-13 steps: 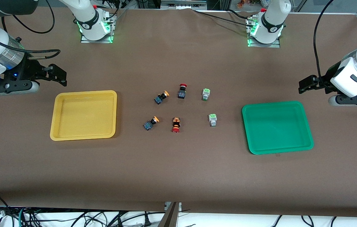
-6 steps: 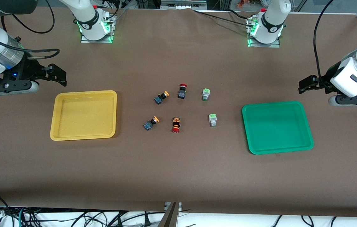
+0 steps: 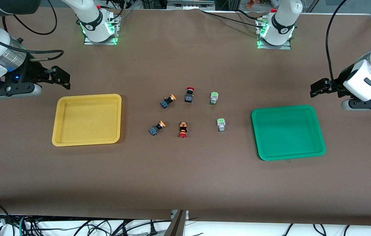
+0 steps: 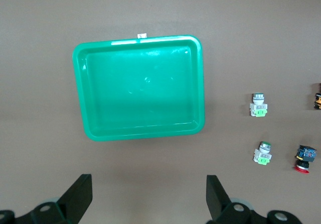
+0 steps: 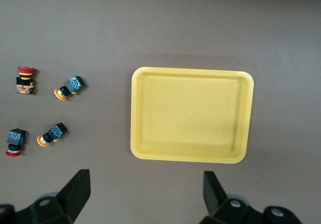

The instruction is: Place green and yellow buttons in trays

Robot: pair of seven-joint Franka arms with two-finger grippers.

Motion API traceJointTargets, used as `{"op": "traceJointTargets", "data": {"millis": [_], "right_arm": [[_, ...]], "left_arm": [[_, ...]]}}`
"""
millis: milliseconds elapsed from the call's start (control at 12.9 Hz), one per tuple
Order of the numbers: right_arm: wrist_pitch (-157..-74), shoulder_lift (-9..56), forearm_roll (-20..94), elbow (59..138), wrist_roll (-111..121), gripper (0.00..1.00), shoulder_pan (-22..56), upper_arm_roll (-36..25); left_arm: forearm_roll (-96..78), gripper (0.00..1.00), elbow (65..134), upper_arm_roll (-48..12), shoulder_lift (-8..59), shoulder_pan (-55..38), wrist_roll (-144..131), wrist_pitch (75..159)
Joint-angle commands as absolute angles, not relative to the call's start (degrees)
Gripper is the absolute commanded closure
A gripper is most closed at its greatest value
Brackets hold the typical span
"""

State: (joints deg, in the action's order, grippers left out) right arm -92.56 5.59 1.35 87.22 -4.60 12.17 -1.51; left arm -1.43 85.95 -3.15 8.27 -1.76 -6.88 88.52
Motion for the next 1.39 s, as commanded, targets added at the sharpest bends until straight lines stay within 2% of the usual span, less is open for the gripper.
{"op": "traceJointTargets", "data": {"millis": [0, 387, 619, 851, 1315], "right_arm": [[-92.55, 6.85, 0.7, 85.96, -5.1, 0.0, 11.87, -1.14], [-98.51, 11.32, 0.88, 86.04, -4.31, 0.0, 12.57, -0.97], [-98.61, 13.09, 0.44, 86.13, -4.22, 0.0, 12.74, -0.97], [-98.0, 19.22, 0.35, 86.22, -4.04, 0.0, 12.83, -0.97], [-100.45, 20.04, 2.19, 86.22, -5.27, 0.0, 14.32, -0.79]], "left_arm": [[-2.11, 0.0, 83.76, -3.08, 9.32, -1.67, -5.98, 86.92], [-2.37, 0.0, 83.76, -3.08, 9.32, -1.84, -5.98, 86.92], [-2.2, 0.0, 83.76, -3.16, 9.32, -2.02, -5.98, 86.84], [-2.28, 0.0, 83.93, -3.16, 9.4, -2.2, -6.15, 86.84], [-2.64, 0.0, 83.93, -3.87, 9.76, -2.72, -9.65, 86.57]]}}
